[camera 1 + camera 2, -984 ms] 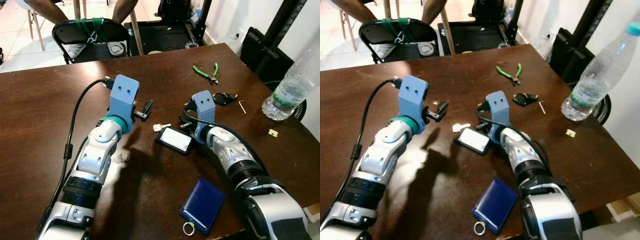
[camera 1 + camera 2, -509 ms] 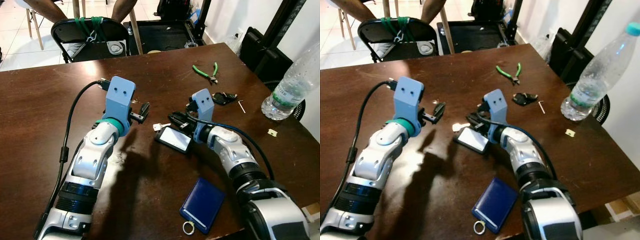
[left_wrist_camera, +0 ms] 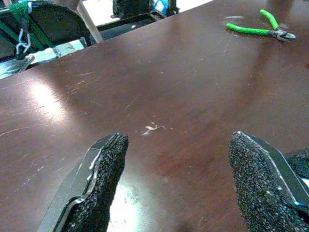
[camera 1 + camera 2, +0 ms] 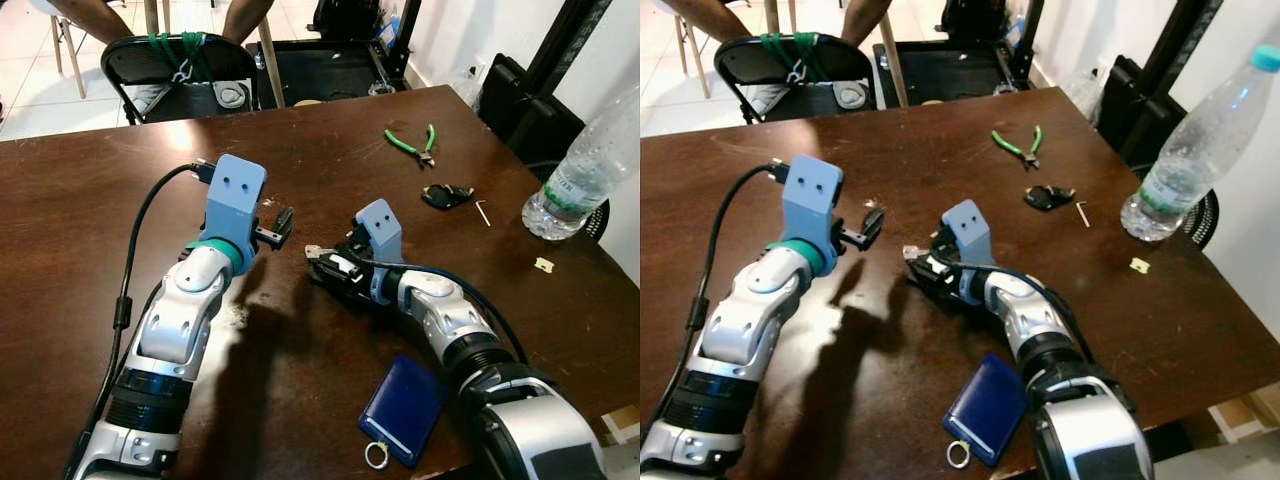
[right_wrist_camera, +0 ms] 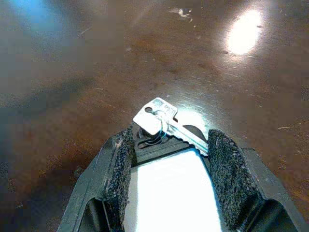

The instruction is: Hang keys on a hook

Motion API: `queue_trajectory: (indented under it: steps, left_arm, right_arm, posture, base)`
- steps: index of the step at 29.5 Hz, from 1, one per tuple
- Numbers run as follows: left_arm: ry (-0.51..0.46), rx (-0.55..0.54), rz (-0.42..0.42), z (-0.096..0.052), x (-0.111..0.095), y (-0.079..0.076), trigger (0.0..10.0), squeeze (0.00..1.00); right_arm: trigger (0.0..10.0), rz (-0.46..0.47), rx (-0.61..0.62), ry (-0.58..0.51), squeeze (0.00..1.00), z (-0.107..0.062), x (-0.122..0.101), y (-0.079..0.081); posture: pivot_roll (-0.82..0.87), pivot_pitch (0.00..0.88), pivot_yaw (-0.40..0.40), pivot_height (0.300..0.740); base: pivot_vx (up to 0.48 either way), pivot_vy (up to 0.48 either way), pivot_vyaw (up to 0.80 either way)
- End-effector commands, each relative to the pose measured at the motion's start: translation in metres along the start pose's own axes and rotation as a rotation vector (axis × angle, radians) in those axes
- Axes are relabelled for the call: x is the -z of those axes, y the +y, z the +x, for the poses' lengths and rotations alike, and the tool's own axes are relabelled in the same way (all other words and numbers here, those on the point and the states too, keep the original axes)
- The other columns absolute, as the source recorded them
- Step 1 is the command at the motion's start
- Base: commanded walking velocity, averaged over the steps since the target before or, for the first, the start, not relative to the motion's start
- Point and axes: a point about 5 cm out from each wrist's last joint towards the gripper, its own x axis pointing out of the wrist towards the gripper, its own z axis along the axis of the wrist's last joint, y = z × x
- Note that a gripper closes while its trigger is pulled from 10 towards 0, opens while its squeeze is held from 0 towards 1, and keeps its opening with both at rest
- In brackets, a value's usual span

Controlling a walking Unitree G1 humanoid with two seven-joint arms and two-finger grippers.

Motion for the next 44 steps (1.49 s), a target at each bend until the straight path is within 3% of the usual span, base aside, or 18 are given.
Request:
queue_trajectory:
  steps: [1, 4, 5, 7, 8, 32, 36, 38, 39, 40, 41, 44]
  left_arm:
    - [0.030, -0.008, -0.004, -0.003, 0.006, 0.001, 10.0, 0.00]
    - [0.031, -0.011, -0.004, -0.003, 0.007, 0.001, 10.0, 0.00]
    - [0.034, -0.012, -0.003, -0.003, 0.007, 0.002, 10.0, 0.00]
    - [0.035, -0.013, -0.003, -0.003, 0.007, 0.002, 10.0, 0.00]
    - [0.038, -0.015, -0.003, -0.004, 0.007, 0.002, 10.0, 0.00]
    - [0.056, -0.022, -0.003, -0.002, 0.008, 0.003, 10.0, 0.00]
    - [0.057, -0.023, -0.002, -0.002, 0.009, 0.003, 10.0, 0.00]
    - [0.058, -0.023, -0.001, -0.002, 0.009, 0.003, 10.0, 0.00]
    - [0.058, -0.023, -0.001, -0.002, 0.009, 0.003, 10.0, 0.00]
    - [0.058, -0.022, -0.001, -0.002, 0.009, 0.003, 10.0, 0.00]
    - [0.058, -0.022, -0.001, -0.002, 0.009, 0.003, 10.0, 0.00]
    - [0.056, -0.018, 0.000, -0.001, 0.008, 0.002, 10.0, 0.00]
  right_arm:
    - [10.0, 0.000, -0.019, 0.048, 0.00, 0.000, 0.013, 0.005]
    - [10.0, -0.004, -0.017, 0.051, 0.00, 0.000, 0.014, 0.005]
    - [6.8, -0.008, -0.008, 0.054, 0.00, 0.000, 0.015, 0.005]
    - [6.8, -0.010, -0.002, 0.055, 0.00, 0.000, 0.015, 0.004]
    - [0.0, -0.010, 0.011, 0.054, 0.00, -0.001, 0.015, 0.003]
    - [0.0, 0.011, 0.074, -0.004, 0.00, -0.001, 0.007, -0.003]
    - [0.0, 0.038, 0.075, -0.106, 0.00, 0.001, -0.009, -0.004]
    - [0.0, 0.083, 0.045, -0.272, 0.00, 0.001, -0.036, -0.003]
    - [0.0, 0.083, 0.045, -0.272, 0.00, 0.001, -0.036, -0.003]
    - [10.0, 0.112, 0.032, -0.376, 0.00, -0.001, -0.054, -0.003]
    - [10.0, 0.112, 0.032, -0.376, 0.00, -0.001, -0.054, -0.003]
    - [10.0, 0.152, 0.027, -0.583, 0.00, -0.012, -0.093, -0.004]
  posture:
    - [-0.10, 0.151, 0.021, 0.740]
    - [-0.10, 0.153, 0.022, 0.740]
    - [-0.10, 0.155, 0.023, 0.740]
    - [-0.10, 0.155, 0.023, 0.740]
    - [-0.10, 0.156, 0.024, 0.740]
    - [-0.09, 0.145, 0.030, 0.740]
    - [-0.09, 0.141, 0.031, 0.740]
    - [-0.09, 0.141, 0.032, 0.740]
    - [-0.09, 0.141, 0.032, 0.740]
    - [-0.09, 0.140, 0.033, 0.740]
    - [-0.09, 0.140, 0.033, 0.740]
    - [-0.10, 0.139, 0.034, 0.740]
  base:
    - [0.000, 0.000, 0.00]
    - [0.000, 0.000, 0.00]
    - [0.000, 0.000, 0.00]
    - [0.000, 0.000, 0.00]
    - [0.000, 0.000, 0.00]
    - [0.000, 0.000, 0.00]
    - [0.000, 0.000, 0.00]
    - [0.000, 0.000, 0.00]
    - [0.000, 0.000, 0.00]
    - [0.000, 0.000, 0.00]
    - [0.000, 0.000, 0.00]
    - [0.000, 0.000, 0.00]
